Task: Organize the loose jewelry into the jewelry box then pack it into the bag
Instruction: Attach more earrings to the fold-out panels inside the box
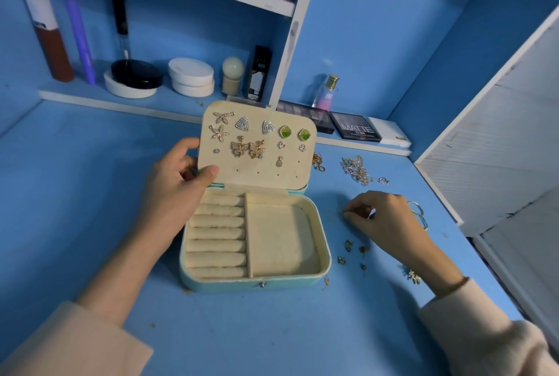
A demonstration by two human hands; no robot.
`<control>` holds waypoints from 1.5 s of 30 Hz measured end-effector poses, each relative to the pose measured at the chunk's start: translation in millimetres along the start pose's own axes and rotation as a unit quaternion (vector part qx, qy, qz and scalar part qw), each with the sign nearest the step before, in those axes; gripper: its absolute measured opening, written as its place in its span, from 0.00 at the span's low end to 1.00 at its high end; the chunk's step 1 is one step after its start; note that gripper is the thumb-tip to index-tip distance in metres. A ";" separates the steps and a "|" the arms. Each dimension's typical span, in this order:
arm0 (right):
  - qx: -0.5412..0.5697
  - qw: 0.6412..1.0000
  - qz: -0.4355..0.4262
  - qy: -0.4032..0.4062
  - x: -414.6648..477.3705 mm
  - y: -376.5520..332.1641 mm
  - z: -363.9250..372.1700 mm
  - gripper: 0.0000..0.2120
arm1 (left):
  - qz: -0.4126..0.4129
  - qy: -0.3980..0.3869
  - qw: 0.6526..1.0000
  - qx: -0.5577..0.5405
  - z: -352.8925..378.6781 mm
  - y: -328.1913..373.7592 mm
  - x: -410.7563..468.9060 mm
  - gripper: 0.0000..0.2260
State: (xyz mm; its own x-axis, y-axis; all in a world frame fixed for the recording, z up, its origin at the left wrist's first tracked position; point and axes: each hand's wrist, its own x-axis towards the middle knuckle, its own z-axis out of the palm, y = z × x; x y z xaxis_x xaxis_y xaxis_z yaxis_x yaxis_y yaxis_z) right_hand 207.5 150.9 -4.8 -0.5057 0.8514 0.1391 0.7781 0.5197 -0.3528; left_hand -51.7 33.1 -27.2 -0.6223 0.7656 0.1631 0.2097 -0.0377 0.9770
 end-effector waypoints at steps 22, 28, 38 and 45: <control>0.015 1.000 -0.027 0.005 -3.2 5.2 -2.1 0.02 | 0.000 0.000 1.000 -0.001 0.4 -0.2 0.7 0.14; 0.034 0.999 -0.030 -0.013 2.3 -0.5 -6.8 0.03 | 0.001 0.000 1.000 -0.008 0.6 2.1 -0.4 0.15; 0.176 0.969 -0.158 0.063 54.4 -82.6 -43.8 0.04 | 0.003 0.008 1.000 -0.008 0.4 0.6 -3.8 0.13; 0.202 0.964 -0.173 -0.016 68.3 -100.0 -42.7 0.05 | 0.010 0.093 0.987 0.128 -3.3 16.5 -13.5 0.17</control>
State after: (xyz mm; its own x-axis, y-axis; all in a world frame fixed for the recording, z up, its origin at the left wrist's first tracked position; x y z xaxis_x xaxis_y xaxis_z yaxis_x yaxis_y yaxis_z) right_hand 111.1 160.0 79.5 -0.7250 0.6265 0.2862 0.3561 0.6966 -0.6228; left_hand -42.3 20.0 -12.8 -0.7390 0.6341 0.2278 0.3923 0.1301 0.9106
